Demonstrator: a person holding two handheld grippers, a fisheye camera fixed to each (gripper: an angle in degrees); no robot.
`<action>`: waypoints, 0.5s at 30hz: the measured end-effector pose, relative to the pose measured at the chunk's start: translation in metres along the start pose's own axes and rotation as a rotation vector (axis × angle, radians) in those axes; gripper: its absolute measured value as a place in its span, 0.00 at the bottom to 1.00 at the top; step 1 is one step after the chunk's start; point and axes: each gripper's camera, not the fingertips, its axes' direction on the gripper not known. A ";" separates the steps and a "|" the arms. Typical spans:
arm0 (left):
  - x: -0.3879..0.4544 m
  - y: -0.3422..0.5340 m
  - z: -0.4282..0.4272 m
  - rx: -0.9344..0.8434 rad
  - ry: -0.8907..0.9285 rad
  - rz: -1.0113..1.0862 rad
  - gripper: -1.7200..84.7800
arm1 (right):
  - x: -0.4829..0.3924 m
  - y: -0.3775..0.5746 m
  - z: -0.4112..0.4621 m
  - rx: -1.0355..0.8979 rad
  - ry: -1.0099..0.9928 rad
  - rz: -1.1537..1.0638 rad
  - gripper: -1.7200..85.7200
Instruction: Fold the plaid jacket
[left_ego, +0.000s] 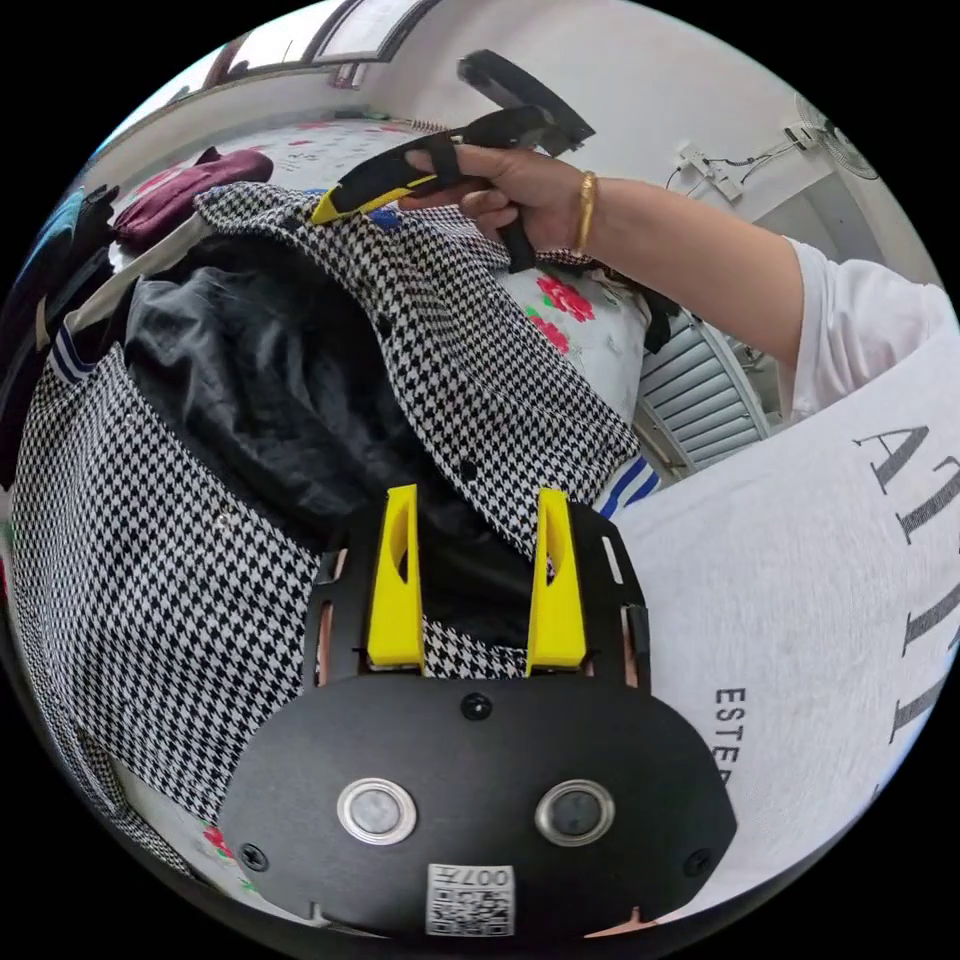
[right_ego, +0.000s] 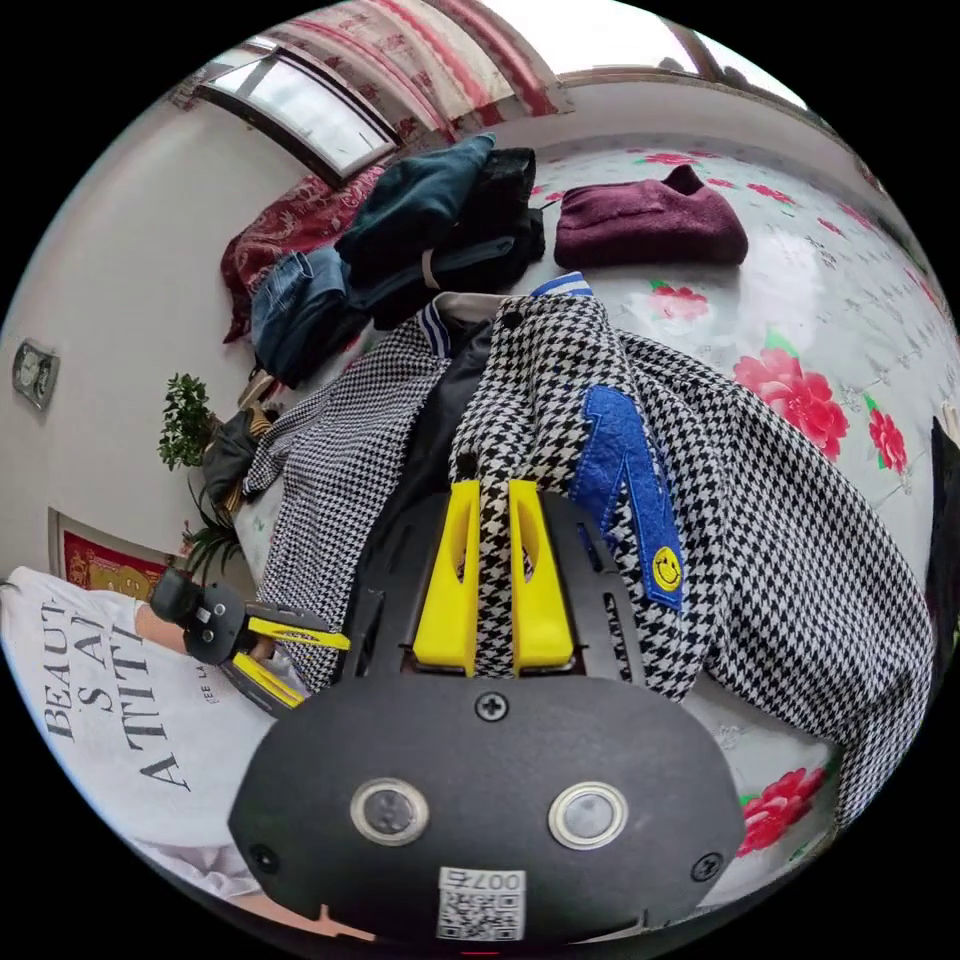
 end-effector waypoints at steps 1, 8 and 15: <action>-0.006 0.001 -0.004 0.017 0.004 -0.017 0.22 | 0.003 0.003 -0.018 0.033 -0.083 0.008 0.08; -0.043 0.003 0.005 -0.003 0.249 -0.107 0.18 | 0.007 -0.004 -0.069 0.135 -0.348 0.028 0.08; -0.050 0.059 -0.110 0.192 0.395 -0.074 0.02 | -0.012 -0.036 -0.058 0.109 -0.375 0.029 0.08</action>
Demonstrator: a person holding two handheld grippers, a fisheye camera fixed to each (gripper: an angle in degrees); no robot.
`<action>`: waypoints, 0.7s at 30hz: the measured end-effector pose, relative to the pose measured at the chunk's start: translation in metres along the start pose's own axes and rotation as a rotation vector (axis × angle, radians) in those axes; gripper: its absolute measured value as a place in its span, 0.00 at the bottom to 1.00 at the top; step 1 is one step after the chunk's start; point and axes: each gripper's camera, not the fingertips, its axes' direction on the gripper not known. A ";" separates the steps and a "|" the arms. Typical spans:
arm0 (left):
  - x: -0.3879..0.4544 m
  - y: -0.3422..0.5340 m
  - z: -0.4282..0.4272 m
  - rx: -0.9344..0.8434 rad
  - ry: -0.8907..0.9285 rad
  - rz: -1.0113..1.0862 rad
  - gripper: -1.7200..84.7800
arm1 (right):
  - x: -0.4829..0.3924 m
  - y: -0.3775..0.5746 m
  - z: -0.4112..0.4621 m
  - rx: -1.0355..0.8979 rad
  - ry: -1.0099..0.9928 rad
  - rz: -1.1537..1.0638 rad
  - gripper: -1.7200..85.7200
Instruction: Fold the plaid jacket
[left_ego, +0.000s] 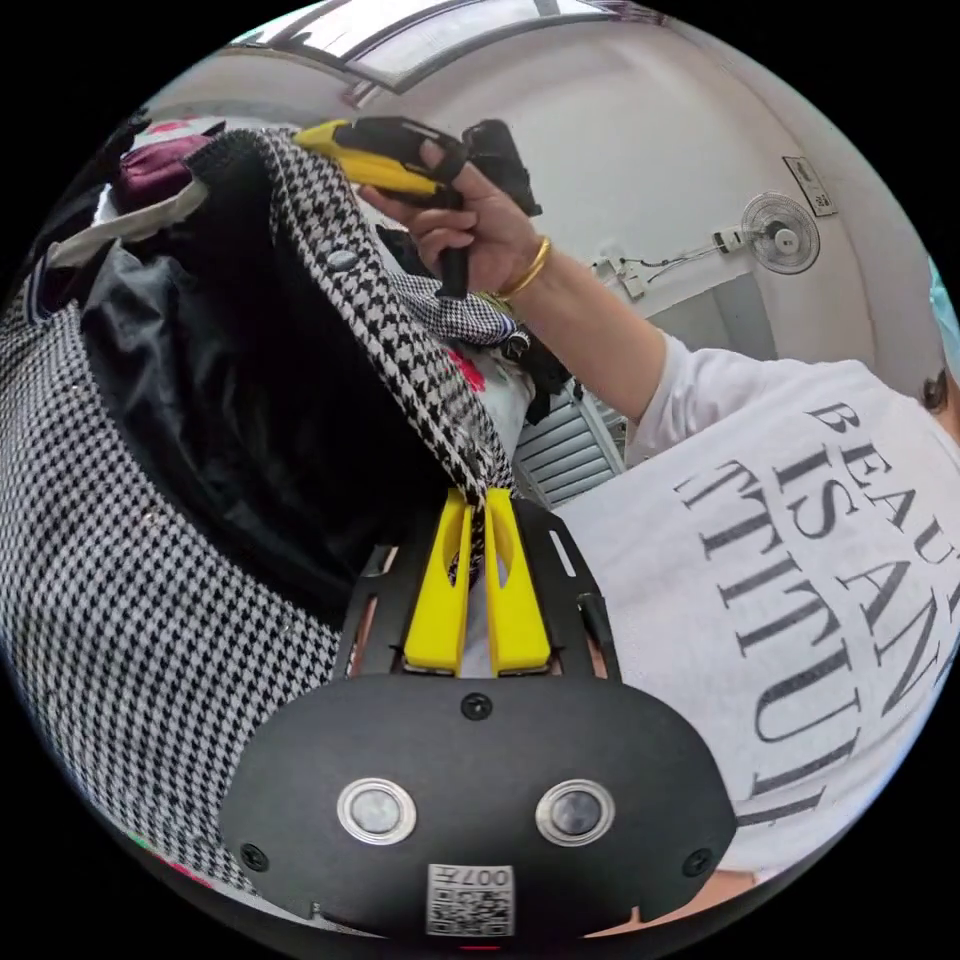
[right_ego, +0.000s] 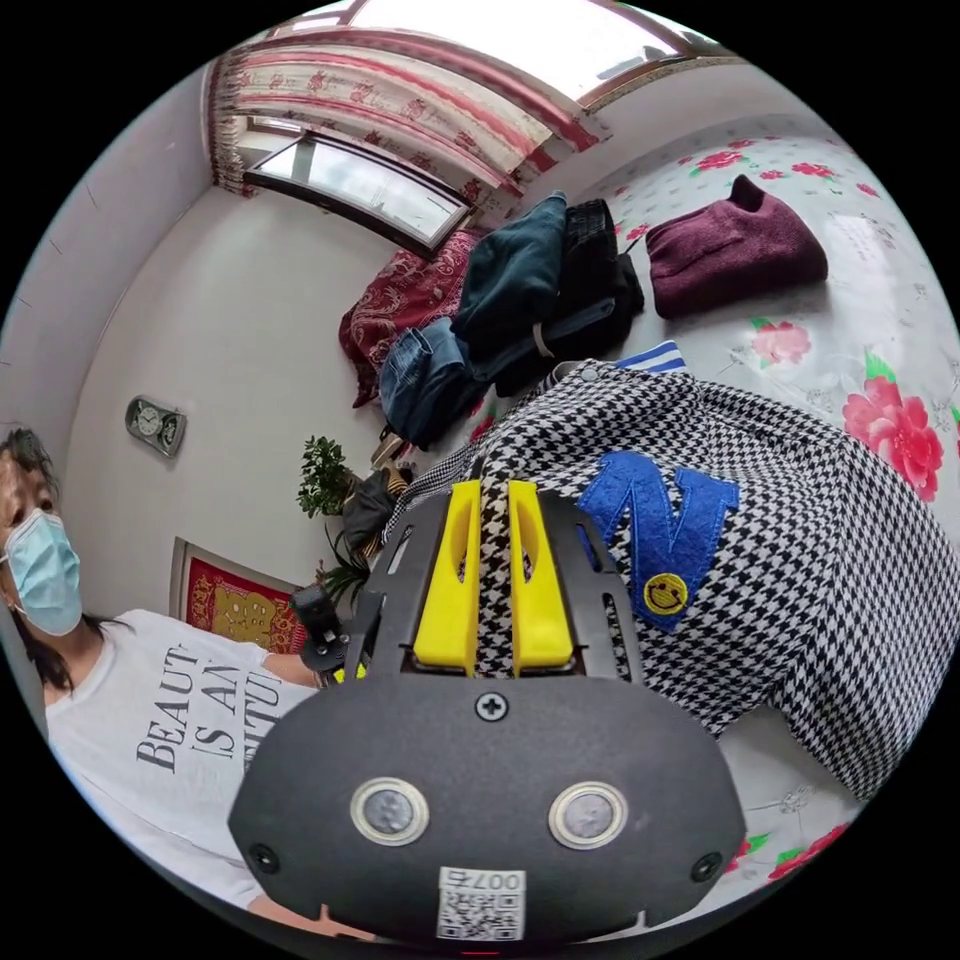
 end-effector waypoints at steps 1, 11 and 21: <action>0.007 0.011 -0.027 0.035 -0.042 -0.016 0.02 | -0.003 -0.005 0.010 -0.013 -0.009 -0.009 0.08; -0.077 0.075 -0.005 -0.127 -0.059 -0.341 0.10 | 0.028 0.013 0.187 -0.323 0.298 0.071 0.10; -0.045 0.065 -0.043 -0.084 -0.015 -0.140 0.02 | -0.035 0.173 0.111 -0.394 0.509 -0.074 0.12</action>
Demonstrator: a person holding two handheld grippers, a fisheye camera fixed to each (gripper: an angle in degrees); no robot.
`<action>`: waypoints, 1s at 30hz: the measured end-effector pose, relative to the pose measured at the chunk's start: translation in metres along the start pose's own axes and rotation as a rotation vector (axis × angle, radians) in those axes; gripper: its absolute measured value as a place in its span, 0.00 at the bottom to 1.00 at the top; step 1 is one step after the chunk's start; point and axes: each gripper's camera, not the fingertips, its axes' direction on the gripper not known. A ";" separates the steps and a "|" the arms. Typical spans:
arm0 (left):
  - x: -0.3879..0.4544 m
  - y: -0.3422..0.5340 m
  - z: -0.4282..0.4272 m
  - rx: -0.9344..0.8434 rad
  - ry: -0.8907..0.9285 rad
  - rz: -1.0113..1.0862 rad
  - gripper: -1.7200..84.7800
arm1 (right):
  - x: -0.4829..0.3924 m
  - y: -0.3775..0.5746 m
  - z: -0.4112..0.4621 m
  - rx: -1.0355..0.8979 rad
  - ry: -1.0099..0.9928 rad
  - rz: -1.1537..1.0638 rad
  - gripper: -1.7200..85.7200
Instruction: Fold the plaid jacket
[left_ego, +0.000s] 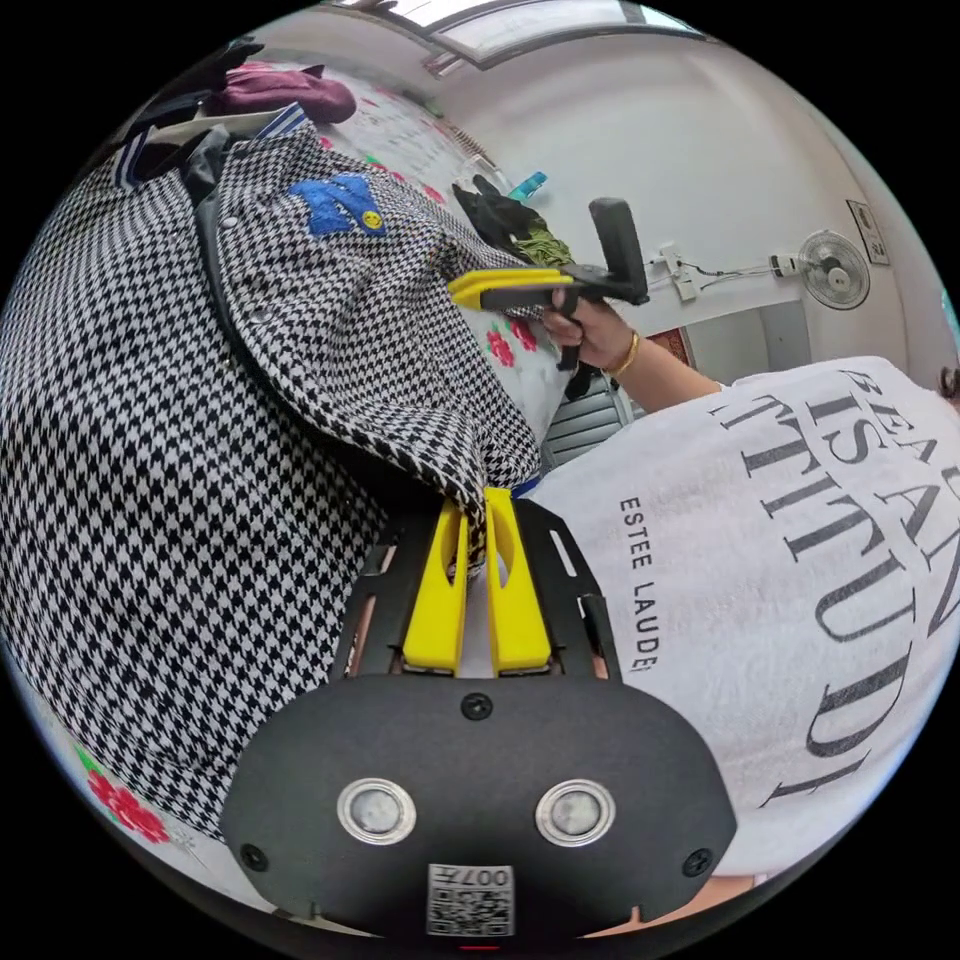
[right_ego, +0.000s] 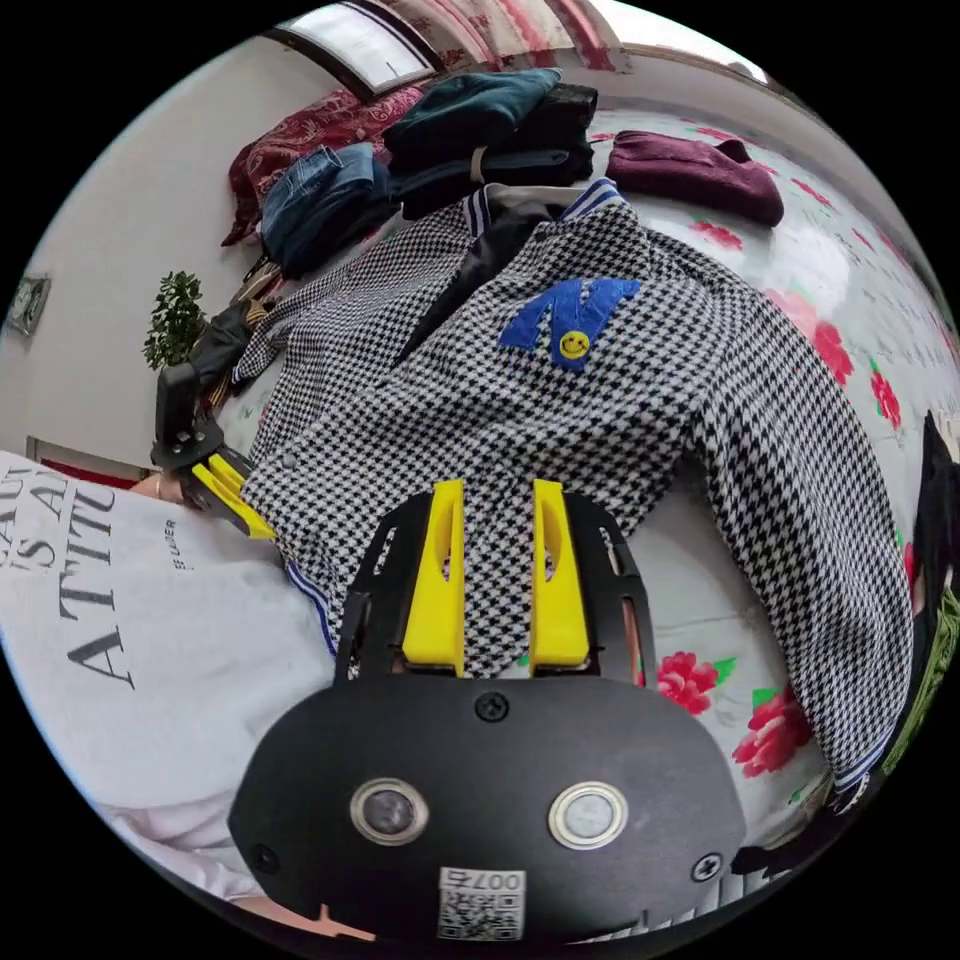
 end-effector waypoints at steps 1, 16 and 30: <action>0.004 0.000 -0.002 0.002 0.005 0.004 0.02 | -0.009 0.027 0.019 -0.076 0.007 0.006 0.12; 0.045 0.004 0.013 -0.074 -0.080 0.138 0.02 | -0.064 -0.171 0.011 0.279 0.245 -0.114 0.12; 0.072 -0.020 0.009 -0.077 -0.079 0.266 0.01 | -0.041 -0.281 0.088 0.205 0.341 -0.142 0.03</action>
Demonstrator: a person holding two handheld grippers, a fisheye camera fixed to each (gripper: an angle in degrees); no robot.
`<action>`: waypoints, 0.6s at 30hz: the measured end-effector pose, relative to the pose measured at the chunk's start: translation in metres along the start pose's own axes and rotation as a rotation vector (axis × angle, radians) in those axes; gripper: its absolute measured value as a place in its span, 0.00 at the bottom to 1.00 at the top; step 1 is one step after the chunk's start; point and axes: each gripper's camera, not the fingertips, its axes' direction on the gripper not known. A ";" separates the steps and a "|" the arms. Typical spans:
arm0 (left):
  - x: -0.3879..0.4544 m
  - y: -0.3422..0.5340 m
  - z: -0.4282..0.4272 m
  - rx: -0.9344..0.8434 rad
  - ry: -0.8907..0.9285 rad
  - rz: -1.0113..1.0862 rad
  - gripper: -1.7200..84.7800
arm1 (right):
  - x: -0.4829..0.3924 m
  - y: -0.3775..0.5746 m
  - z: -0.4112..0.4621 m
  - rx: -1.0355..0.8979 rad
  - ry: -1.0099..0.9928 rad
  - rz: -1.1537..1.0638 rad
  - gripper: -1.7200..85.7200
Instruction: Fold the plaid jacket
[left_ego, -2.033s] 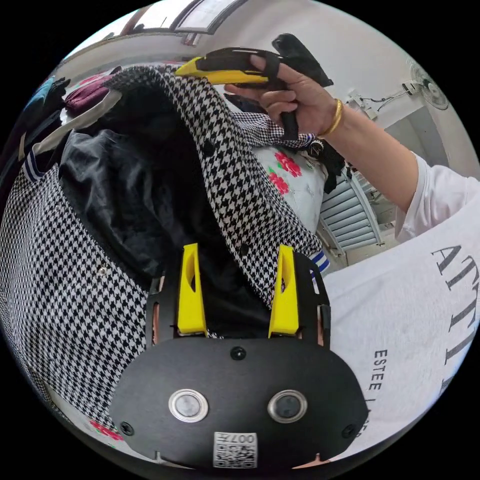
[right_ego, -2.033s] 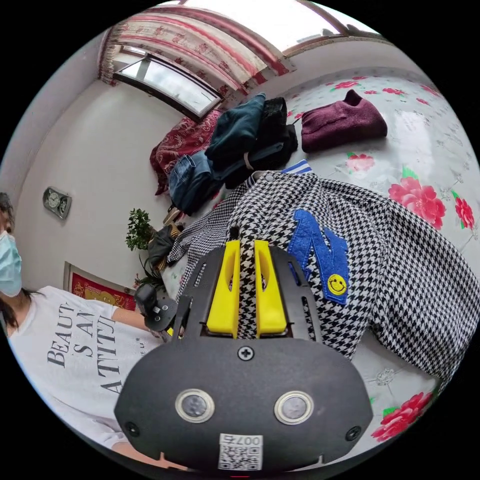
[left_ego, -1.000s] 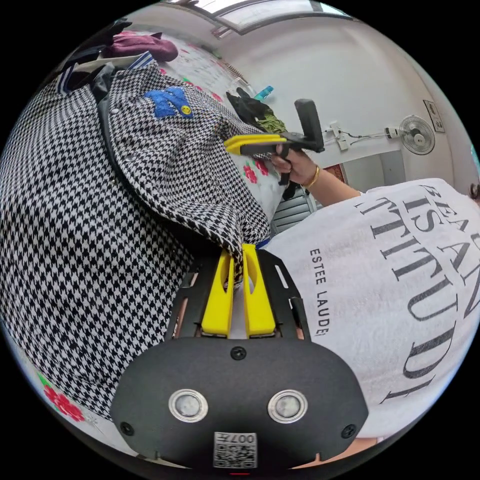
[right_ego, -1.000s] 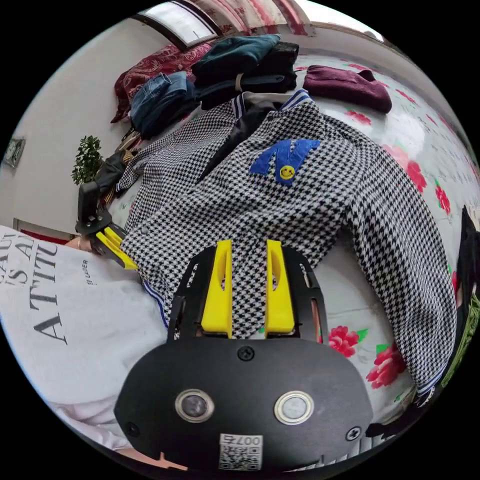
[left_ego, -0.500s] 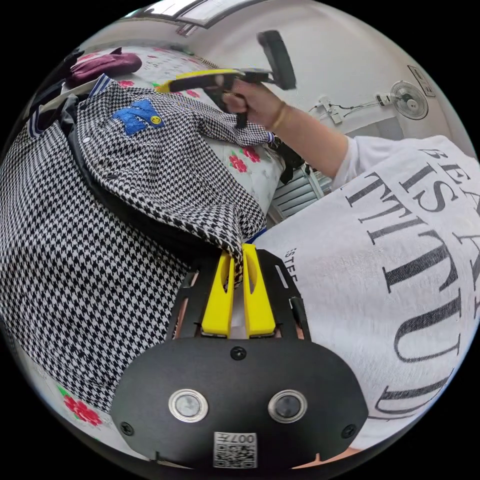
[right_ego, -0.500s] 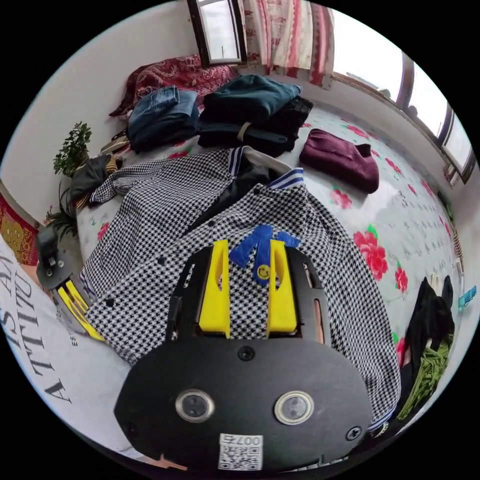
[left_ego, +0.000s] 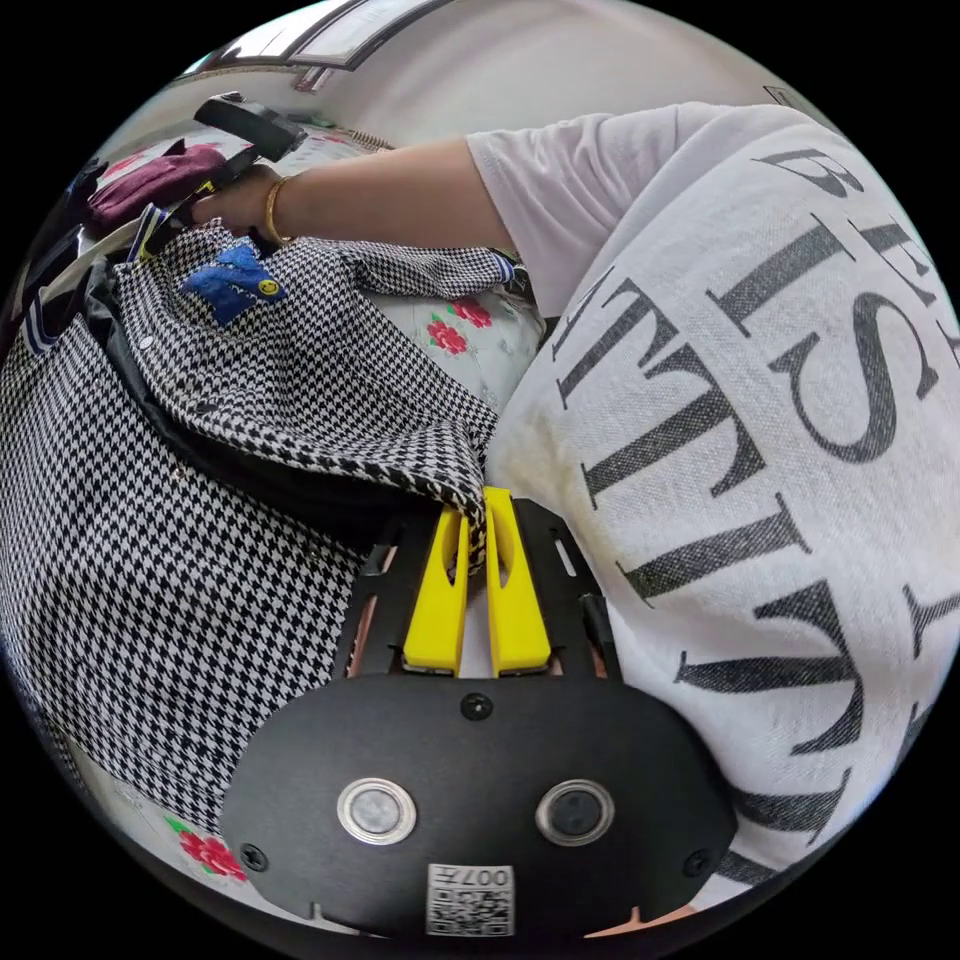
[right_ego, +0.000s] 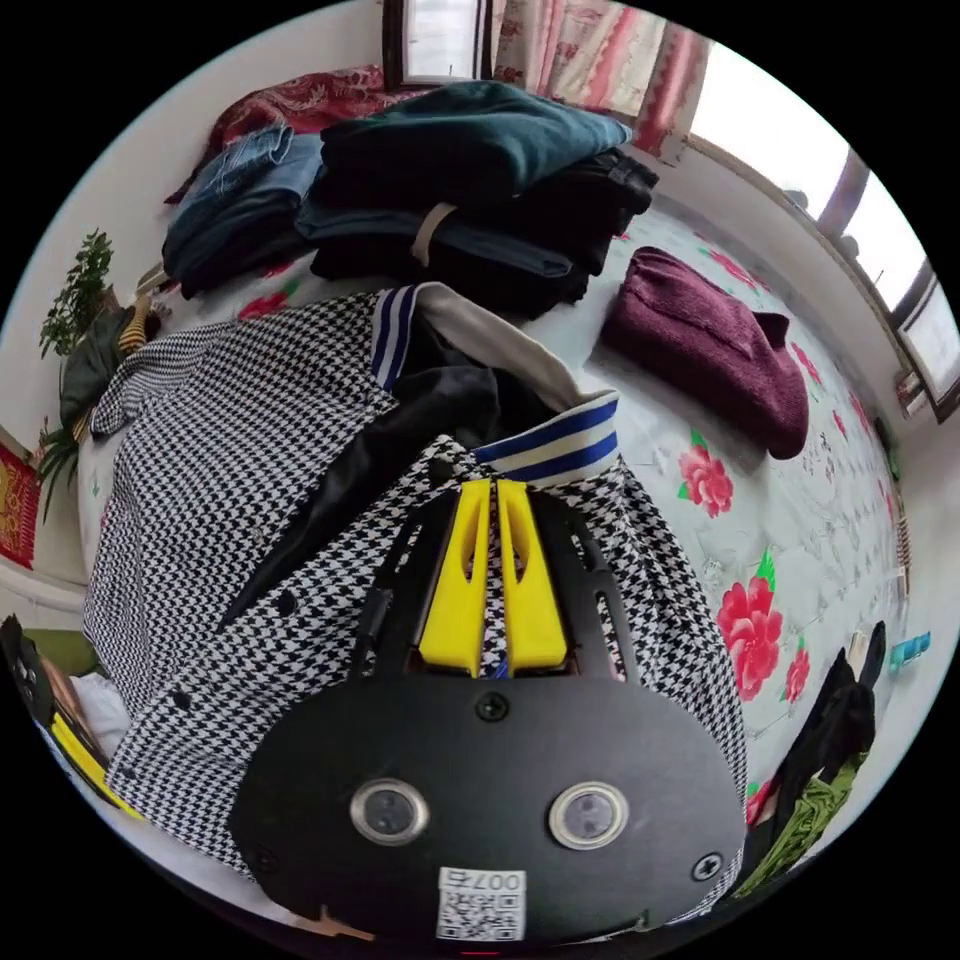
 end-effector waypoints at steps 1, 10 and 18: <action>0.003 -0.005 -0.004 0.007 -0.005 0.015 0.01 | 0.008 -0.003 -0.017 0.055 -0.021 0.035 0.02; -0.022 0.020 -0.024 0.051 0.050 -0.313 0.01 | -0.016 -0.079 -0.020 0.131 -0.190 -0.044 0.02; -0.075 0.015 0.003 -0.024 0.071 -0.575 0.01 | -0.010 -0.098 0.053 -0.071 -0.112 0.067 0.03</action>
